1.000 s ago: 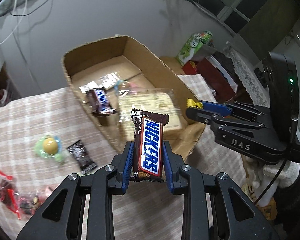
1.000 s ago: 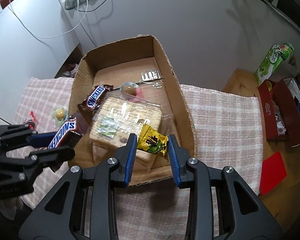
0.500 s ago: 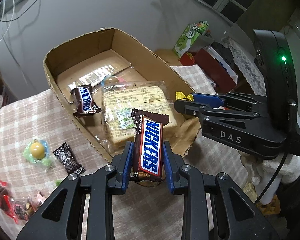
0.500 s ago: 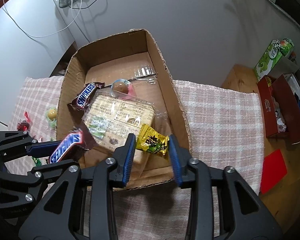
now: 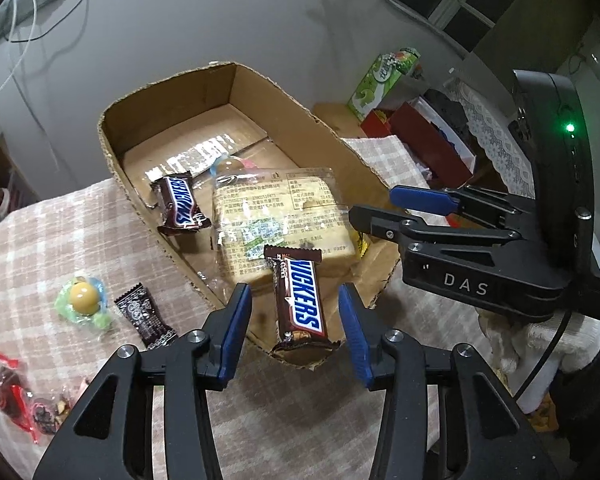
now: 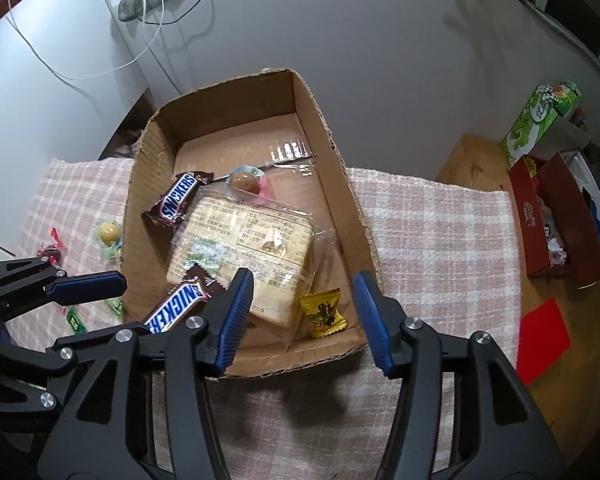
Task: Organize snacks
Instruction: 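Open both grippers to drop the Snickers and yellow candy into the box, then move the left gripper to a red-wrapped chocolate packet while the right moves to the green candy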
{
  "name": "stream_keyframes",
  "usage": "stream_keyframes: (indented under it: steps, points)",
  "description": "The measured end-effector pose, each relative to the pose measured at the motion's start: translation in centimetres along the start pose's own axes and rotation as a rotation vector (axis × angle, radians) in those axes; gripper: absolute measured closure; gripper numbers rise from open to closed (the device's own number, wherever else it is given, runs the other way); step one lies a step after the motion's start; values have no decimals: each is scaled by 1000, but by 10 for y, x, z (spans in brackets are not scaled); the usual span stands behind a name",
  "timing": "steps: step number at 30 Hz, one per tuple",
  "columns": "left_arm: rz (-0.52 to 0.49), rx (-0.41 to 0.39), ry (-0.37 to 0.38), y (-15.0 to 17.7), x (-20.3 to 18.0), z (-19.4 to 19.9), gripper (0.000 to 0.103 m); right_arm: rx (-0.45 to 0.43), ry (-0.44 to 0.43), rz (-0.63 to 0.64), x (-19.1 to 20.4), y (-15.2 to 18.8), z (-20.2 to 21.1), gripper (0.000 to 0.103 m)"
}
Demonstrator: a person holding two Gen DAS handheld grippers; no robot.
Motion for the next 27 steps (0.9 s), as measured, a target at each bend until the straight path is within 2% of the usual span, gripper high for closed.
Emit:
stream_keyframes:
  steps: [15,27]
  points:
    - [68,-80,-29,20,28,53,59,-52,-47,20,38,5,39,43]
    - [197,-137,-113,65,98,115,59,-75,-159,184,124,29,73,43]
Point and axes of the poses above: each gripper's, at about its wrist camera, not at the fingertips, and z roughly against the way its jaws point, x to its left, y to its underside, the point moved 10 cm from there along -z, roughly the way its jaws point, and after that the axes turned 12 degrees about y, right-handed, at the moved point
